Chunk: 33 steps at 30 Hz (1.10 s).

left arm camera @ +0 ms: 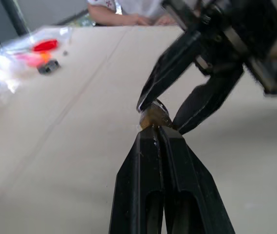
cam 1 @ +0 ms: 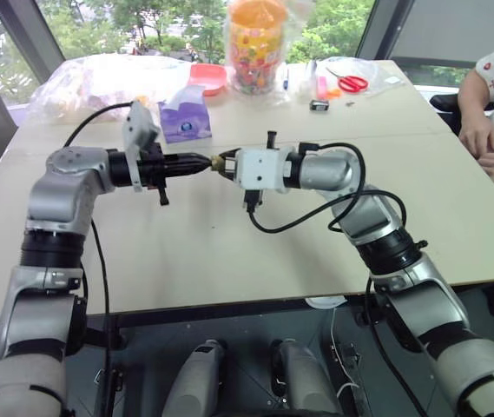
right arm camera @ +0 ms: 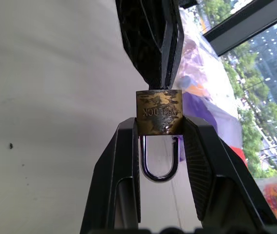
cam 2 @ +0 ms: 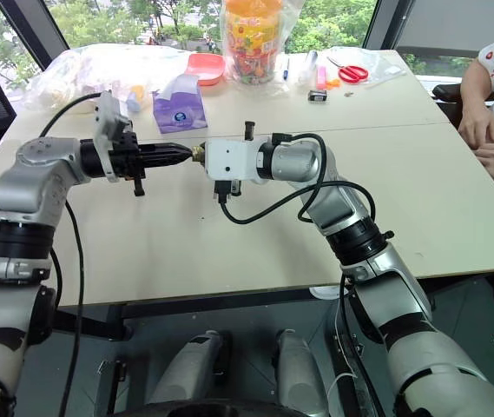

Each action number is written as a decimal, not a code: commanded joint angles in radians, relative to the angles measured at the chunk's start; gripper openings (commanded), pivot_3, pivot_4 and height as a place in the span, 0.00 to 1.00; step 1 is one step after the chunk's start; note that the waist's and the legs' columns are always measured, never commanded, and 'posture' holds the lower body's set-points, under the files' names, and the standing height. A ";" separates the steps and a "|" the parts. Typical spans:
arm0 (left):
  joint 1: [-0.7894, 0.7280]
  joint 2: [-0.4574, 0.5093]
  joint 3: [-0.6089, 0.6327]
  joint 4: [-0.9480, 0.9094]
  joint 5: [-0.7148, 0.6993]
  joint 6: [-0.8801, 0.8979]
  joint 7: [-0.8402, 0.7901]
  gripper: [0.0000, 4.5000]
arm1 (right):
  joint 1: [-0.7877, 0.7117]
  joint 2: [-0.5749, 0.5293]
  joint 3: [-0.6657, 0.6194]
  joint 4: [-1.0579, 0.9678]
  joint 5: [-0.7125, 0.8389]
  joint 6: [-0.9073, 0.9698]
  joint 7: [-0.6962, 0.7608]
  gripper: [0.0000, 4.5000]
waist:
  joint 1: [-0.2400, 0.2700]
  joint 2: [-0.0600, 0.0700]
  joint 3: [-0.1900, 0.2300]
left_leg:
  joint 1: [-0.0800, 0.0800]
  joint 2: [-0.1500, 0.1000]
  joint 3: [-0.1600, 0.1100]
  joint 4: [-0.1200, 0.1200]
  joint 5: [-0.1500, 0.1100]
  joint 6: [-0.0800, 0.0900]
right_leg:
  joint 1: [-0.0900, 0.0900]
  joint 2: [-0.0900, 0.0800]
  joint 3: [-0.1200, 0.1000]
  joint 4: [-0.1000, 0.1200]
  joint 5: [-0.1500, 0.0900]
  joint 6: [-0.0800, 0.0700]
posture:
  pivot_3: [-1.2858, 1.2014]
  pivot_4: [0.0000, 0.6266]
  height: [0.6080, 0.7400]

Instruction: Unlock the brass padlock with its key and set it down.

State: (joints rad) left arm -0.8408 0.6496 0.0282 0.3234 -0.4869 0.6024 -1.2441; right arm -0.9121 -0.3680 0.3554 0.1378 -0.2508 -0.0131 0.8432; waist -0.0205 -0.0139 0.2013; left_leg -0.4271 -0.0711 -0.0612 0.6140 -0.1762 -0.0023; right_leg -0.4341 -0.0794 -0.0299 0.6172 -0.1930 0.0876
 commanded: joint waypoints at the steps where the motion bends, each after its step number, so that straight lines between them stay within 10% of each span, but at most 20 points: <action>1: -0.030 0.029 0.060 -0.012 -0.084 0.157 0.004 0.40 | -0.040 -0.002 -0.016 -0.052 -0.006 -0.041 -0.026 0.15 | -0.004 0.000 0.000 | 0.000 0.000 0.000 0.000 0.000 0.000 | 0.000 0.000 0.000 0.000 0.000 0.000 | 0.52 0.24 1.00; 18: -0.070 -0.054 0.046 0.019 -0.090 0.158 0.073 0.51 | -0.043 0.011 -0.005 -0.052 -0.026 -0.055 -0.045 0.15 | 0.006 0.000 0.000 | 0.000 0.000 0.000 -0.001 0.000 0.000 | 0.000 -0.001 0.001 0.000 0.001 -0.006 | 0.52 0.24 1.00; 23: -0.096 -0.075 0.028 0.064 -0.073 0.136 0.060 0.02 | -0.038 0.012 -0.007 -0.071 -0.029 -0.040 -0.048 0.15 | 0.006 0.000 0.000 | 0.000 0.000 0.000 -0.001 0.000 0.000 | 0.000 -0.001 0.001 0.000 0.001 -0.006 | 0.52 0.24 1.00; 31: -0.104 -0.075 0.029 0.083 -0.059 0.124 0.053 0.02 | -0.027 0.006 -0.008 -0.089 -0.027 -0.014 -0.040 0.15 | 0.004 0.000 0.000 | 0.000 0.000 0.000 -0.001 0.000 0.000 | 0.000 -0.001 0.001 0.000 0.001 -0.005 | 0.52 0.24 1.00; 33: -0.101 -0.077 0.038 0.080 -0.063 0.123 0.055 0.00 | -0.021 0.006 -0.013 -0.090 -0.019 0.001 -0.035 0.39 | 0.004 0.000 0.000 | 0.000 0.000 0.000 -0.001 0.000 0.000 | 0.000 -0.001 0.001 0.000 0.001 -0.005 | 0.52 0.24 1.00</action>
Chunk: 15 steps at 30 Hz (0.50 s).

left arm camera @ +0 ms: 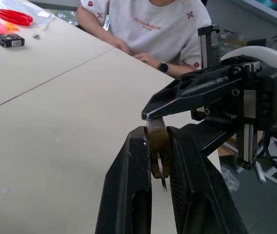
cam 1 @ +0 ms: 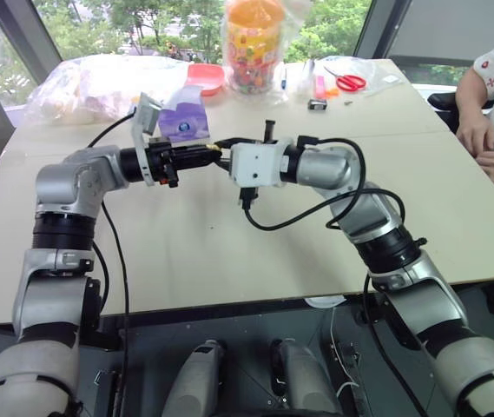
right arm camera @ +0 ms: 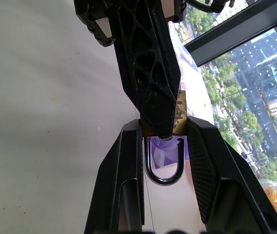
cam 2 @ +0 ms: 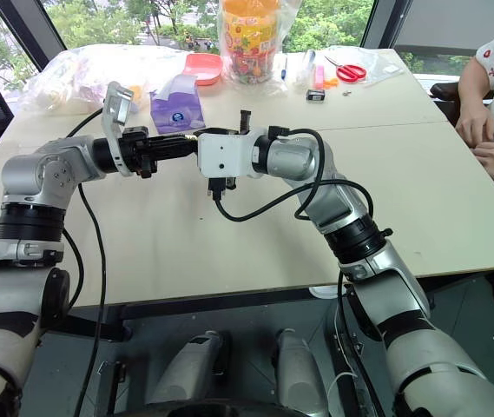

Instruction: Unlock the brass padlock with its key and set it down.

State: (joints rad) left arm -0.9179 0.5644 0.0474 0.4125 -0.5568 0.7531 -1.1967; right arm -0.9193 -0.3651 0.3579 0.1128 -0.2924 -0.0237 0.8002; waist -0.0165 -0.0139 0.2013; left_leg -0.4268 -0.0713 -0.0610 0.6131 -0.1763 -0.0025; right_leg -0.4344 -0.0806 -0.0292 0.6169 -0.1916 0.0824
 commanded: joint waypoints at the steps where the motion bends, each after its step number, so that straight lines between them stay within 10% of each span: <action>1: -0.018 0.010 0.026 -0.016 0.001 -0.023 0.008 0.00 | -0.007 -0.006 -0.016 -0.070 0.022 0.021 0.016 0.46 | 0.000 0.000 0.000 | 0.000 0.000 0.000 0.000 0.000 0.000 | 0.000 0.000 0.000 0.000 0.000 0.000 | 0.52 0.24 1.00; 6: 0.014 0.026 0.053 -0.060 -0.038 0.026 0.003 0.00 | 0.076 -0.019 -0.110 -0.198 0.088 0.194 0.003 0.99 | 0.004 0.000 0.000 | 0.000 0.000 0.000 0.000 0.000 0.000 | 0.000 -0.001 0.000 0.000 0.000 0.001 | 0.52 0.24 1.00; 15: 0.059 0.049 0.062 -0.173 -0.119 0.087 -0.069 0.00 | 0.118 0.076 -0.266 -0.421 0.331 0.584 -0.075 0.99 | 0.002 0.000 0.000 | 0.000 0.001 -0.001 0.000 0.000 0.000 | -0.001 -0.002 0.000 0.000 0.000 -0.002 | 0.52 0.24 1.00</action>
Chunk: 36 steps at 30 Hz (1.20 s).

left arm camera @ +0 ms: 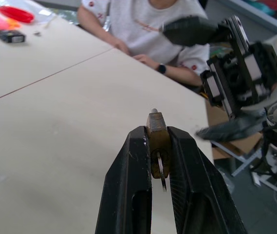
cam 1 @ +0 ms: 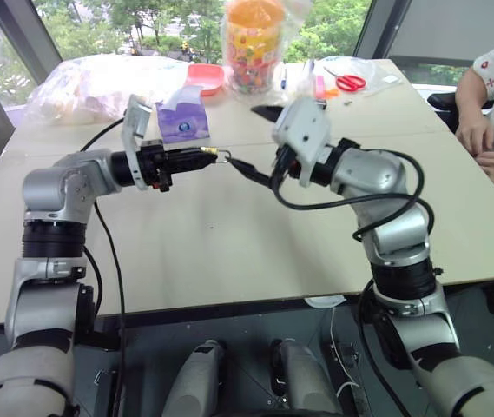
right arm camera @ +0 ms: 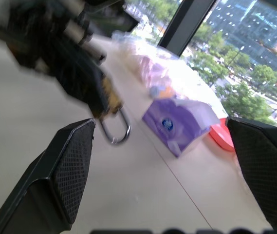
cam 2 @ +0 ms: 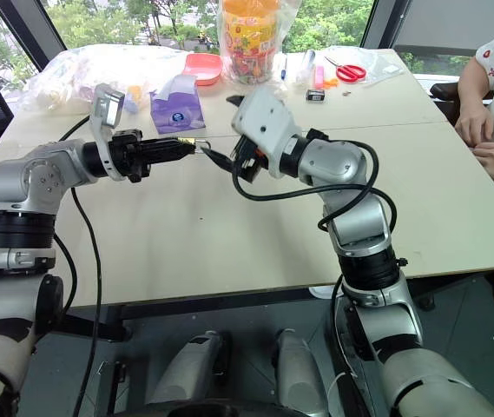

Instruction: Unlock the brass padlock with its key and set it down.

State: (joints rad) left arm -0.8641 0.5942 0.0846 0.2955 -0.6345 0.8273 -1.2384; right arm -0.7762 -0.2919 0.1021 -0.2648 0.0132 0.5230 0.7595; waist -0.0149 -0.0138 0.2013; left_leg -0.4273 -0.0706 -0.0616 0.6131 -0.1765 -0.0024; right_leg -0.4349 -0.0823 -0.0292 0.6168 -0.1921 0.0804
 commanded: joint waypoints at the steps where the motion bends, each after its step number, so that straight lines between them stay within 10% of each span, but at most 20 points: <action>1: 0.007 0.020 0.024 -0.061 -0.044 0.015 -0.028 0.00 | -0.027 0.001 -0.006 -0.046 0.030 0.044 -0.042 0.99 | 0.000 0.000 0.000 | 0.000 0.000 0.000 0.000 0.000 0.000 | 0.000 0.000 0.000 0.000 0.000 0.000 | 0.52 0.24 1.00; 36: 0.030 0.049 0.024 -0.150 -0.082 0.020 -0.067 0.00 | -0.035 -0.031 0.035 0.042 0.161 0.110 -0.108 0.99 | 0.001 0.000 0.000 | 0.000 0.000 0.000 -0.001 0.000 0.000 | 0.000 -0.001 0.000 -0.002 0.000 -0.001 | 0.52 0.24 1.00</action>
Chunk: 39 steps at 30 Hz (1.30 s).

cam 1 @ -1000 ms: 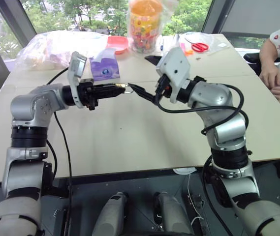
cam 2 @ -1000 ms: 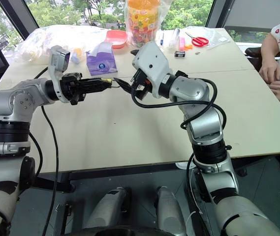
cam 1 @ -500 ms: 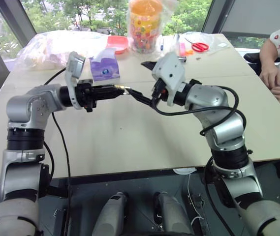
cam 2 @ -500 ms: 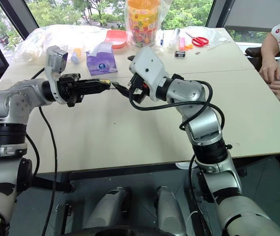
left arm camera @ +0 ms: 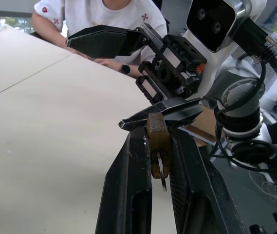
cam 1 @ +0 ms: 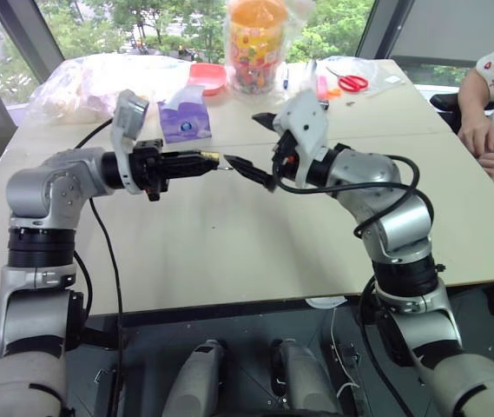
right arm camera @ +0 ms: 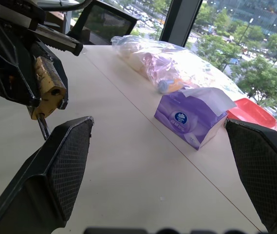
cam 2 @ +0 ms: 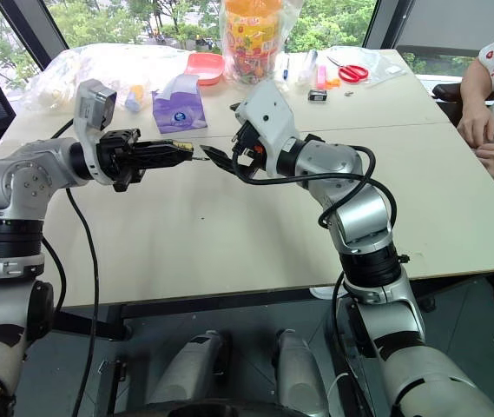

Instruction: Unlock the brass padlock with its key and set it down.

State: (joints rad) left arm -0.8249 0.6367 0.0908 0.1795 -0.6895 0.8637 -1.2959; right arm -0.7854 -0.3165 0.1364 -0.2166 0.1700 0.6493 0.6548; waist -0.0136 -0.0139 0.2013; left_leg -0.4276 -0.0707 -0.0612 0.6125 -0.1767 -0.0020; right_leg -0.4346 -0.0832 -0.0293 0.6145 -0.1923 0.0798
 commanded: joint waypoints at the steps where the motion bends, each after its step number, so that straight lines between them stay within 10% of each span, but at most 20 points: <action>1: -0.010 0.006 0.019 -0.033 -0.025 -0.018 -0.009 0.00 | -0.026 -0.008 0.004 -0.005 0.007 -0.015 0.001 0.99 | 0.000 0.000 0.000 | 0.000 0.000 0.000 0.000 0.000 0.000 | 0.000 0.000 0.000 0.000 0.000 0.000 | 0.52 0.24 1.00; 14: -0.006 -0.001 0.009 -0.016 -0.007 -0.044 0.000 0.00 | -0.012 -0.049 0.010 -0.023 0.035 0.032 0.031 0.99 | 0.000 0.000 0.000 | 0.000 0.000 0.000 0.000 0.000 0.000 | 0.000 0.000 0.000 0.000 0.000 0.000 | 0.52 0.24 1.00; 24: 0.010 -0.220 -0.097 0.140 0.094 -0.005 0.221 0.00 | 0.193 -0.437 0.051 -0.246 -0.028 0.161 0.156 0.99 | 0.026 0.000 0.000 | -0.002 -0.001 0.002 0.002 -0.002 0.004 | 0.002 -0.003 -0.001 -0.004 -0.001 0.002 | 0.52 0.24 1.00; 38: -0.220 -0.482 -0.135 0.841 0.286 -0.259 0.227 0.00 | 0.231 -0.297 -0.032 -0.441 0.092 0.734 -0.069 0.99 | 0.029 -0.001 0.000 | -0.007 -0.002 0.001 0.006 -0.004 0.006 | 0.001 -0.005 -0.003 -0.006 -0.002 0.004 | 0.52 0.24 1.00; 39: -0.229 -0.489 -0.137 0.878 0.304 -0.280 0.225 0.11 | 0.231 -0.294 -0.032 -0.445 0.095 0.739 -0.078 1.00 | 0.029 -0.001 0.000 | -0.008 -0.002 0.001 0.006 -0.004 0.007 | 0.000 -0.005 -0.003 -0.006 -0.001 0.003 | 0.52 0.24 1.00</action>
State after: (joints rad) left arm -1.0289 0.1520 -0.0589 1.0247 -0.4086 0.6290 -1.0624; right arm -0.5460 -0.6128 0.1299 -0.6185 0.2576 1.3796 0.5949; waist 0.0150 -0.0147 0.2013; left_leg -0.4361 -0.0726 -0.0599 0.6185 -0.1814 0.0056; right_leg -0.4347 -0.0883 -0.0325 0.6076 -0.1920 0.0852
